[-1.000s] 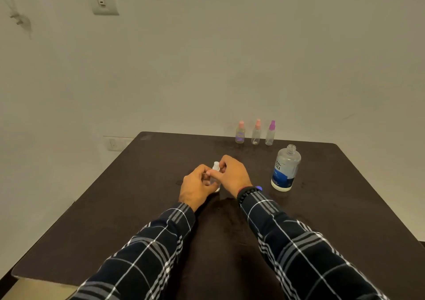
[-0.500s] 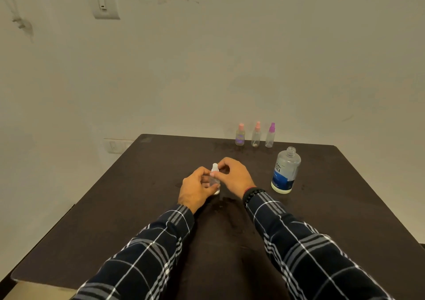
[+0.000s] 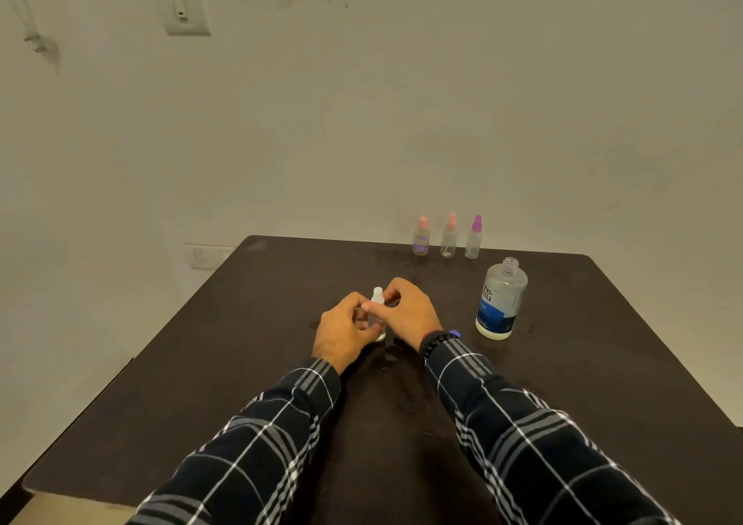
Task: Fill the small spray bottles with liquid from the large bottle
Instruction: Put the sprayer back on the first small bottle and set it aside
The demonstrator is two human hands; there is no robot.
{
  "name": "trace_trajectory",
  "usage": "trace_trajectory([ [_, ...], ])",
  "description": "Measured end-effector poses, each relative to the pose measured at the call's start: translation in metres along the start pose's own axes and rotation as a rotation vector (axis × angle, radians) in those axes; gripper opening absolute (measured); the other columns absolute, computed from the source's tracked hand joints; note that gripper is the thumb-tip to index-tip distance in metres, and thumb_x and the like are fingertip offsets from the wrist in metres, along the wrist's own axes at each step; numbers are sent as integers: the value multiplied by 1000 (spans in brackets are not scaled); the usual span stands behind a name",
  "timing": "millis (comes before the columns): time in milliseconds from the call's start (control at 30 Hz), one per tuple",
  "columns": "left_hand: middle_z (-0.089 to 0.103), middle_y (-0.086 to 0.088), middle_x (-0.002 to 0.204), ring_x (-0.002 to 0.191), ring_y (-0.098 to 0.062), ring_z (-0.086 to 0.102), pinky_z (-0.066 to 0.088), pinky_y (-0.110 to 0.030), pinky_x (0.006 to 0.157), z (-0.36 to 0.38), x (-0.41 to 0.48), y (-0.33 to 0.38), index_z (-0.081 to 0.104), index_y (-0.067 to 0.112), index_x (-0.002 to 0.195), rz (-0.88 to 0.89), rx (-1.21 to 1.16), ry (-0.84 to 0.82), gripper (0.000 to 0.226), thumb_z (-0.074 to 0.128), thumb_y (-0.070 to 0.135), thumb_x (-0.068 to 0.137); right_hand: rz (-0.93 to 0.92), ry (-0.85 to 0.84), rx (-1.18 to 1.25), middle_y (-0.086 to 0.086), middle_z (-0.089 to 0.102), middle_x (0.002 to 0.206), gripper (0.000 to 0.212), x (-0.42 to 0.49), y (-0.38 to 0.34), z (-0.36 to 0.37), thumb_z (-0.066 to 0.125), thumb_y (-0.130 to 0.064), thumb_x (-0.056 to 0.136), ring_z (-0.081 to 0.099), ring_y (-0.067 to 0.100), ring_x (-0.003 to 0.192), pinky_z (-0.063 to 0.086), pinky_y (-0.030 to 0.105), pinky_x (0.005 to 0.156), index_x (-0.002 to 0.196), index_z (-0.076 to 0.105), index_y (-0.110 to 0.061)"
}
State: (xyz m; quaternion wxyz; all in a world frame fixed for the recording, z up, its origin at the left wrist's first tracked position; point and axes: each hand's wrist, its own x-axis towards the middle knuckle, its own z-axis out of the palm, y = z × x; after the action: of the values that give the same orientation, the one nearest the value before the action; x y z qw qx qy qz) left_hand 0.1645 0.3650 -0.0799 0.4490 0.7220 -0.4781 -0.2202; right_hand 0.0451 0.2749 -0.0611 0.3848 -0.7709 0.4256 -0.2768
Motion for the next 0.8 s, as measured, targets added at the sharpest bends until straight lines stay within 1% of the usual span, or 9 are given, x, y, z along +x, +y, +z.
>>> trace_trajectory([
  [67, 69, 5, 93, 85, -8, 67, 50, -18, 73, -1, 0, 0, 62, 23, 101, -7, 9, 4, 24, 79, 18, 86, -35, -66, -15, -5, 62, 106, 41, 0, 1, 1, 79, -50, 77, 59, 11, 96, 51, 30, 83, 106, 61, -29],
  [133, 72, 7, 96, 87, -6, 69, 54, -18, 75, -1, 0, -1, 62, 25, 103, -15, -30, -5, 26, 80, 18, 85, -74, -156, -21, -6, 59, 128, 46, 1, 2, -5, 72, -40, 87, 55, 11, 117, 46, 35, 104, 130, 59, -31],
  [200, 74, 7, 98, 89, -7, 72, 58, -22, 83, 0, 1, -1, 63, 25, 105, -19, -76, -15, 29, 81, 19, 84, -87, -191, -69, -5, 59, 136, 43, 3, 2, -10, 66, -31, 94, 53, 12, 124, 42, 40, 111, 136, 60, -26],
  [233, 74, 7, 99, 90, -8, 72, 58, -23, 84, 0, 2, -1, 63, 25, 106, -23, -85, -20, 30, 82, 19, 84, -76, -180, -78, -4, 62, 134, 40, 4, 3, -11, 66, -29, 94, 55, 12, 122, 43, 40, 111, 134, 62, -23],
  [300, 74, 7, 99, 91, -8, 72, 57, -22, 83, 0, 2, -1, 63, 25, 105, -27, -87, -19, 30, 82, 20, 83, -44, -134, -70, -3, 64, 129, 38, 3, 2, -12, 69, -28, 92, 57, 10, 116, 45, 32, 105, 129, 65, -19],
  [400, 73, 9, 98, 90, -7, 72, 55, -18, 79, 1, 1, 0, 63, 25, 105, -30, -70, -4, 29, 82, 20, 84, -40, -66, -93, -4, 64, 127, 37, 1, 0, -10, 72, -29, 90, 55, 9, 114, 40, 23, 96, 126, 66, -20],
  [567, 72, 8, 97, 89, -9, 71, 55, -20, 78, 5, 1, 0, 62, 26, 103, -19, -34, 24, 28, 81, 20, 85, -21, -40, -164, -3, 62, 130, 38, -1, -6, -8, 70, -30, 92, 54, 15, 122, 41, 28, 101, 128, 65, -20],
  [700, 72, 9, 96, 88, -7, 70, 57, -22, 81, 6, 1, 1, 62, 25, 104, -21, -21, 19, 27, 80, 19, 85, -7, -10, -173, -3, 61, 128, 42, -12, -6, -7, 68, -32, 93, 57, 14, 118, 46, 31, 100, 134, 60, -22],
  [800, 70, 14, 94, 86, -2, 70, 55, -18, 78, 7, 1, 1, 62, 24, 103, -15, -40, 41, 29, 83, 20, 83, 26, 67, -195, -4, 58, 119, 53, -25, 6, -22, 71, -45, 88, 58, 12, 109, 50, 36, 97, 135, 55, -27],
])
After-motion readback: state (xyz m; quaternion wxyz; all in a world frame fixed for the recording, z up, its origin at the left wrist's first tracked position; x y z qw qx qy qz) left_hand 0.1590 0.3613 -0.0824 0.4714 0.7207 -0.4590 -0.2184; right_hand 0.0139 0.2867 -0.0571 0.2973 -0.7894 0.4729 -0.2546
